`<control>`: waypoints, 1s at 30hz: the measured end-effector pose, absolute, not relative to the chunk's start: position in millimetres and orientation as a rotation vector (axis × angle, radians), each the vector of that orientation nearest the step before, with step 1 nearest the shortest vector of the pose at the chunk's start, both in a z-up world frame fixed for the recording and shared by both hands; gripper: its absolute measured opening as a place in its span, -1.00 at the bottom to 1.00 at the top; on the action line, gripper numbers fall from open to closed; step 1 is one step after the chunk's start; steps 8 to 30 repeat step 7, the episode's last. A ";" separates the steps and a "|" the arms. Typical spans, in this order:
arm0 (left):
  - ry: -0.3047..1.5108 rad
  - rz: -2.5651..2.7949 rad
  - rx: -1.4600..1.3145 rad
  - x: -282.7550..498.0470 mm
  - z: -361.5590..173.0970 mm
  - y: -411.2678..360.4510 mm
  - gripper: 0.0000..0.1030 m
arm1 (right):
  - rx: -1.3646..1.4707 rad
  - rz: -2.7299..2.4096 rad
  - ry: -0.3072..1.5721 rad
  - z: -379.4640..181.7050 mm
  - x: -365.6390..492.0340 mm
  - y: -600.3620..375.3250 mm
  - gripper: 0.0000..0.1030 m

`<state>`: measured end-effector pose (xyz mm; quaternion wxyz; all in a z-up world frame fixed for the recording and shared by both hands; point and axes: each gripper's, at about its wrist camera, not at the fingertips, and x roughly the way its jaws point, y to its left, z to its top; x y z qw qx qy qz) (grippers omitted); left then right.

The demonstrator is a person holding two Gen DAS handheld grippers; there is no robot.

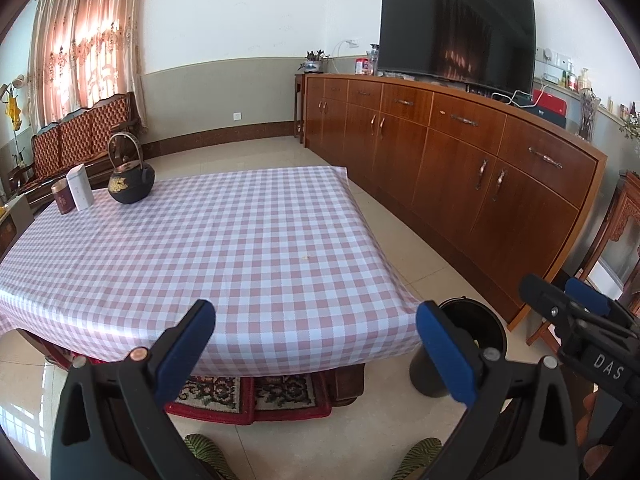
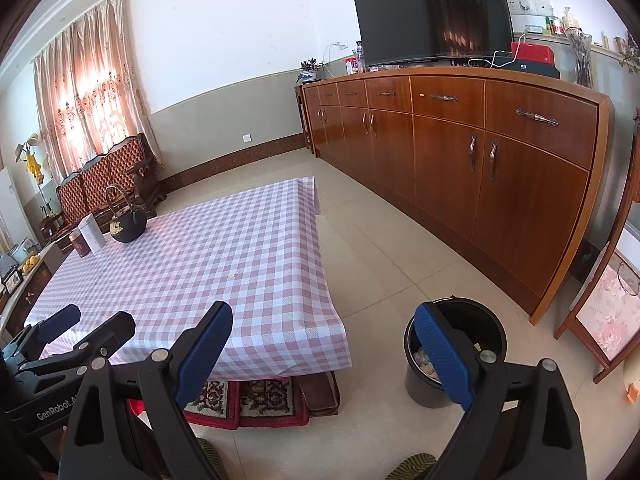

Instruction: Collect trash

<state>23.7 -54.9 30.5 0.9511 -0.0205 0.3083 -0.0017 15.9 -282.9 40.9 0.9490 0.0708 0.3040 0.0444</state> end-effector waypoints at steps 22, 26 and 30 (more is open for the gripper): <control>0.613 0.004 -0.020 22.9 32.9 -61.4 0.96 | 0.154 0.073 0.621 37.8 16.8 -289.4 0.82; 0.613 0.004 -0.020 22.9 32.9 -61.4 0.96 | 0.154 0.073 0.621 37.8 16.8 -289.4 0.82; 0.613 0.004 -0.020 22.9 32.9 -61.4 0.96 | 0.154 0.073 0.621 37.8 16.8 -289.4 0.82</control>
